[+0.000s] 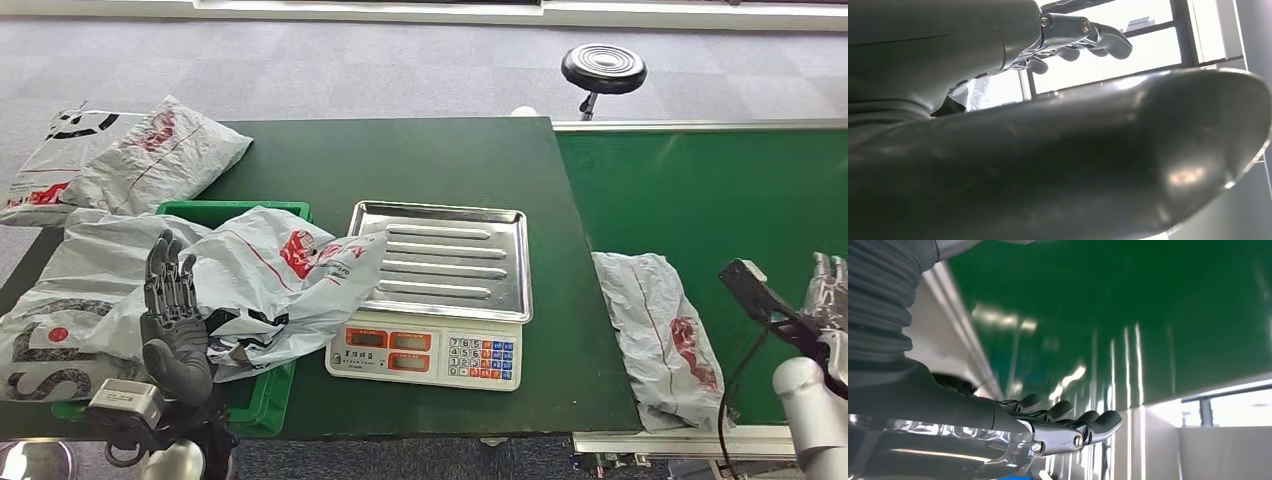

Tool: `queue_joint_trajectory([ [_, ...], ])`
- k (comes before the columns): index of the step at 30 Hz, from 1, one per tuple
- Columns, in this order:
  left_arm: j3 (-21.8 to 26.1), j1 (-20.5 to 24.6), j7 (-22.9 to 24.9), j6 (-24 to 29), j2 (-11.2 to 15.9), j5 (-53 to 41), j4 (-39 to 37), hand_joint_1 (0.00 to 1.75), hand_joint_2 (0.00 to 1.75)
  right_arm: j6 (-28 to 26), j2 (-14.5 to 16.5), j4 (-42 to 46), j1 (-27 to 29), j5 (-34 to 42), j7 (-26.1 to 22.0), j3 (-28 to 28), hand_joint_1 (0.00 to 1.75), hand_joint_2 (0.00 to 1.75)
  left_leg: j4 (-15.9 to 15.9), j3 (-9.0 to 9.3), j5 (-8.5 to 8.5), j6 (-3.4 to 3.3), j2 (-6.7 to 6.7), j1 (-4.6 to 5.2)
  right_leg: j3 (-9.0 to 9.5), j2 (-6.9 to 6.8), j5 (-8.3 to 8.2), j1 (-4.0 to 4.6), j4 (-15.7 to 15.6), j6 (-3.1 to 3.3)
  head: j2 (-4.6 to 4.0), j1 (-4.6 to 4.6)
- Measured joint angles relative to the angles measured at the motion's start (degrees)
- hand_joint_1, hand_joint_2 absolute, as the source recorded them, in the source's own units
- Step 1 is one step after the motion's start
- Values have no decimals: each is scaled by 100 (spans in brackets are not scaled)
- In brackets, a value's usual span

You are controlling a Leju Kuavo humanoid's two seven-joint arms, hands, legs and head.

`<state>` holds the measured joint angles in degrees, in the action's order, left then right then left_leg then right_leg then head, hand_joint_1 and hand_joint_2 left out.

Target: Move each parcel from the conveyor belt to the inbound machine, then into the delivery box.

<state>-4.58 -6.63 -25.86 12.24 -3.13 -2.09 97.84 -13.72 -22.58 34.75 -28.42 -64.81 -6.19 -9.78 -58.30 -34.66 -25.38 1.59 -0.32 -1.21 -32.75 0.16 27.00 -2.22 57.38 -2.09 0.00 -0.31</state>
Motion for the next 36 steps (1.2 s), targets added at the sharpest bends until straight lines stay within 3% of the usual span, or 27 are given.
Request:
queue_joint_trajectory([
  [6, -14, 13, -2, 18, 2, -33, -112, 0, 0, 333, 268, -10, 115, 501, -342, -155, 0, 175, 0, -3, 1, 1, -1, 0, 0, 2, 0, 0, 2, 0, 0, 1],
  [12, -36, -44, -54, 98, 2, -138, -149, 0, 0, 919, 756, 211, 460, 1358, -805, -210, 0, 175, 2, -5, 0, 1, -6, -2, -1, -9, 3, 2, 1, 2, 0, 1],
  [17, -40, -117, -40, 109, 2, -209, -149, 0, 0, 1097, 1021, 766, 894, 1633, -497, -113, 0, 175, 3, -8, -1, 1, -9, -2, 0, -15, 7, 2, 1, 6, 0, 1],
  [27, -42, -148, 117, 39, -18, -275, -149, 0, 0, 1285, 1067, 1249, 1399, 1792, 31, 340, 0, 175, 2, -6, -3, 1, -7, -2, -2, -14, 7, 1, -1, 6, 0, 0],
  [30, -47, -146, 211, 2, -30, -322, -147, 0, 0, 1279, 1071, 1269, 1547, 1534, 401, 523, 36, 175, 2, -4, -3, 1, -7, -2, 0, -14, 7, 2, 0, 6, 0, -1],
  [32, -52, -148, 250, -22, -31, -337, -148, 0, 0, 1282, 1071, 1310, 1648, 1361, 616, 637, 115, 175, 2, -3, -3, 1, -8, -3, 1, -15, 8, 3, -1, 7, 0, -2],
  [34, -57, -150, 260, -41, -31, -337, -149, 0, 0, 1292, 1071, 1368, 1738, 1270, 724, 722, 175, 175, 2, -2, -3, 0, -9, -3, 3, -17, 13, 3, -1, 6, 0, -1],
  [36, -62, -151, 263, -54, -31, -337, -149, 0, 0, 1300, 1071, 1427, 1807, 1214, 784, 780, 175, 175, 2, -2, -5, -2, -10, -3, 5, -20, 16, 2, -2, 4, 0, -1],
])
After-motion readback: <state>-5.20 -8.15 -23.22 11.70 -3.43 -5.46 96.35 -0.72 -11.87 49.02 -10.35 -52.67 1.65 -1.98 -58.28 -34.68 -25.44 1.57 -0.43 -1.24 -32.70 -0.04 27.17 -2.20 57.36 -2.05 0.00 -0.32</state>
